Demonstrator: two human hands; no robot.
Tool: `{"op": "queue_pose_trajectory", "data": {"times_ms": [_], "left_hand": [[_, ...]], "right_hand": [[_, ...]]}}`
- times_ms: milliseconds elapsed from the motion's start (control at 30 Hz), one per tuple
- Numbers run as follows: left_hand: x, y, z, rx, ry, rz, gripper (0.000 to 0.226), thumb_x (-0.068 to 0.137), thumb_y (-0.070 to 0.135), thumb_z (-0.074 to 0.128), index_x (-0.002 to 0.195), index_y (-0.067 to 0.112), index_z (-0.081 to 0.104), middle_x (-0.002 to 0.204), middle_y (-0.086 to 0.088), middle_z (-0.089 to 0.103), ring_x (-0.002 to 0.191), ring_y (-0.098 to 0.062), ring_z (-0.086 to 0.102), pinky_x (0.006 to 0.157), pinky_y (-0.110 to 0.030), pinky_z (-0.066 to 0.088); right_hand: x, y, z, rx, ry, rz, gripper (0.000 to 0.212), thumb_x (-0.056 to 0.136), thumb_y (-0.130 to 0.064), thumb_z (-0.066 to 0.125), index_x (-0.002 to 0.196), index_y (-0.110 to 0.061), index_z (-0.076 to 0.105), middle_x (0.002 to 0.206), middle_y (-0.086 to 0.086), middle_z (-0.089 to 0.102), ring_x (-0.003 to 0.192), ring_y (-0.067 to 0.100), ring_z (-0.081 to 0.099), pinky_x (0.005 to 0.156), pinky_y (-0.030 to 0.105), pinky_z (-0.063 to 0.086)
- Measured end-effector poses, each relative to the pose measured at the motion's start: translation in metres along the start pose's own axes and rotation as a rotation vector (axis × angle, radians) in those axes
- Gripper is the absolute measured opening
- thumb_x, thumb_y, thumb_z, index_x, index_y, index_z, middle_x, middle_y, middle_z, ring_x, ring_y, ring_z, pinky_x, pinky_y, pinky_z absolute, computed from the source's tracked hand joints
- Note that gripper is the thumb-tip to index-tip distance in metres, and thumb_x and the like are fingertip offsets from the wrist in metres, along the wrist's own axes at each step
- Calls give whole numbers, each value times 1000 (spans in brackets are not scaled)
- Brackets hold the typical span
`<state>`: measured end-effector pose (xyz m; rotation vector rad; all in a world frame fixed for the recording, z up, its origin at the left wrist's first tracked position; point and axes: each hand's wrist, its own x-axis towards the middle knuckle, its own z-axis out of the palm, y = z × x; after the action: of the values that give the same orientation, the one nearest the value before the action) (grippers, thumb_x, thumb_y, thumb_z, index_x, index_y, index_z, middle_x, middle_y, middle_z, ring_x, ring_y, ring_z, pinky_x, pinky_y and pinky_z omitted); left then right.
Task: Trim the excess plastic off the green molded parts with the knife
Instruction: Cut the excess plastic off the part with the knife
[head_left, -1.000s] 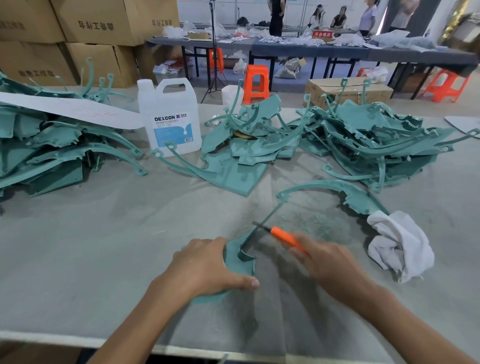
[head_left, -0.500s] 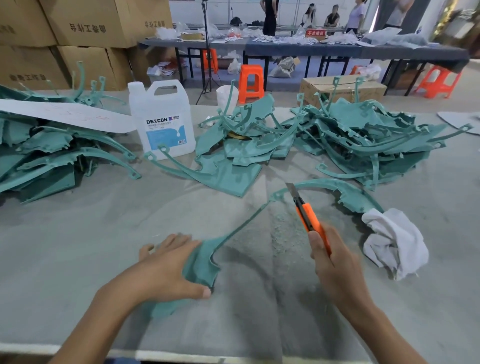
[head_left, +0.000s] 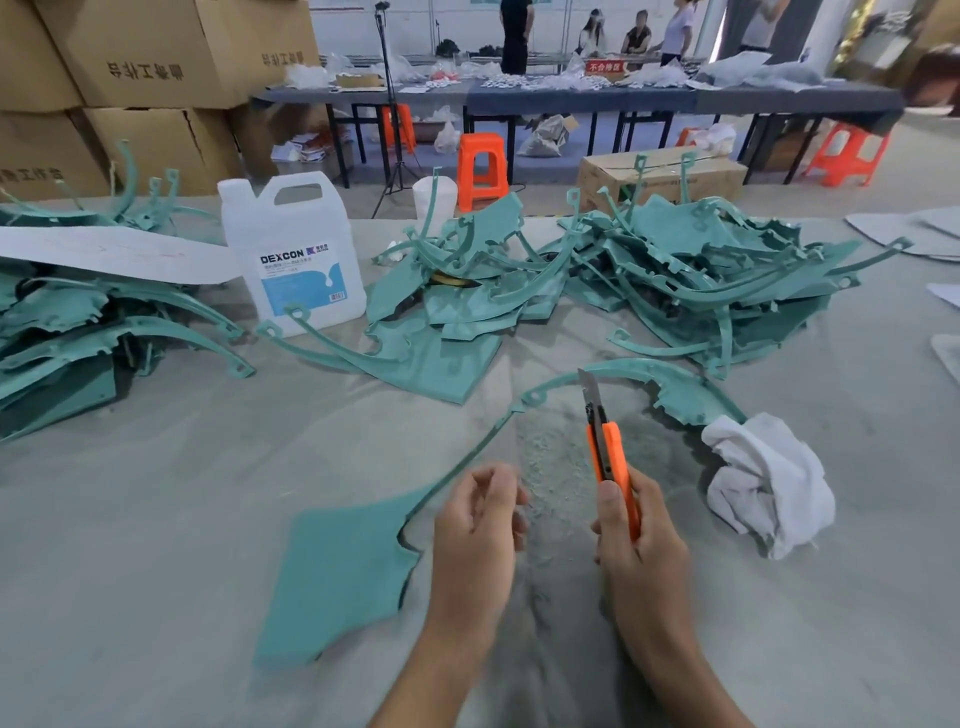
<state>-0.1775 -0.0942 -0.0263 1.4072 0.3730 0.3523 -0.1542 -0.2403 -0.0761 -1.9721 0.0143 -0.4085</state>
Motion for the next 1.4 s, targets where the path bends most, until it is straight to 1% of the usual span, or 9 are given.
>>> {"op": "queue_pose_trajectory", "data": {"times_ms": [100,300,433,567,667,900,1067,1267,1400], "left_hand": [[5,-6,0,-664,78,-587,23,99,32,59,104,9,60,85,-11,70,65,-17,66,51,-23,56],[41,4,-2,-1068,216,-640,21,101,23,57,90,6,61,80,-14,70,73,-23,69,49,-21,56],[46,-7,1,-836,313,-368,6,100,9,56,96,9,61,76,-10,73,62,-14,71,52,-19,57],[47,-12,-5,-545,379,-104,11,97,12,64,99,2,61,79,-13,70,62,-12,70,60,-20,58],[48,-13,-13,-378,376,-7,15,94,18,70,87,6,64,71,-10,69,62,-15,69,60,-21,57],[42,-26,-22,-116,334,84,21,88,30,77,90,12,66,71,-5,73,72,-18,76,65,-24,59],[40,-33,-36,193,328,166,17,89,36,74,88,22,64,74,6,74,73,-8,75,65,-25,57],[40,-37,-43,396,319,213,15,92,33,70,87,24,60,74,17,72,72,-4,72,77,-43,59],[38,-32,-41,449,311,268,34,84,59,61,89,25,58,72,7,71,74,-17,72,74,-47,58]], "right_hand": [[1,-1,0,-9,12,5,35,94,-71,37,114,-48,54,77,-10,67,61,12,64,57,38,53],[-1,1,0,17,13,24,47,91,-79,34,116,-45,55,75,-10,67,58,11,63,56,44,55],[0,-2,0,28,2,27,39,92,-74,37,113,-47,55,75,-9,66,57,13,63,57,44,55],[-3,-8,0,-40,-31,-52,24,94,-67,37,108,-54,51,80,-18,65,62,7,62,54,18,46],[-5,-13,1,-97,-95,-90,29,96,-66,39,113,-45,51,77,-20,62,62,3,59,55,15,41],[-7,-21,8,-228,-426,-132,31,100,-54,46,121,-37,60,67,-8,62,65,14,61,62,34,47],[5,-24,3,-212,-559,-102,20,101,-46,50,101,-32,64,65,-6,61,61,10,58,64,35,48],[10,-28,-3,-573,-530,-148,36,104,-56,35,126,-35,55,100,-2,73,96,28,66,76,38,48],[5,-32,-1,-671,-413,-189,43,103,-60,26,135,-39,44,103,-2,68,94,32,67,71,40,46]]}}
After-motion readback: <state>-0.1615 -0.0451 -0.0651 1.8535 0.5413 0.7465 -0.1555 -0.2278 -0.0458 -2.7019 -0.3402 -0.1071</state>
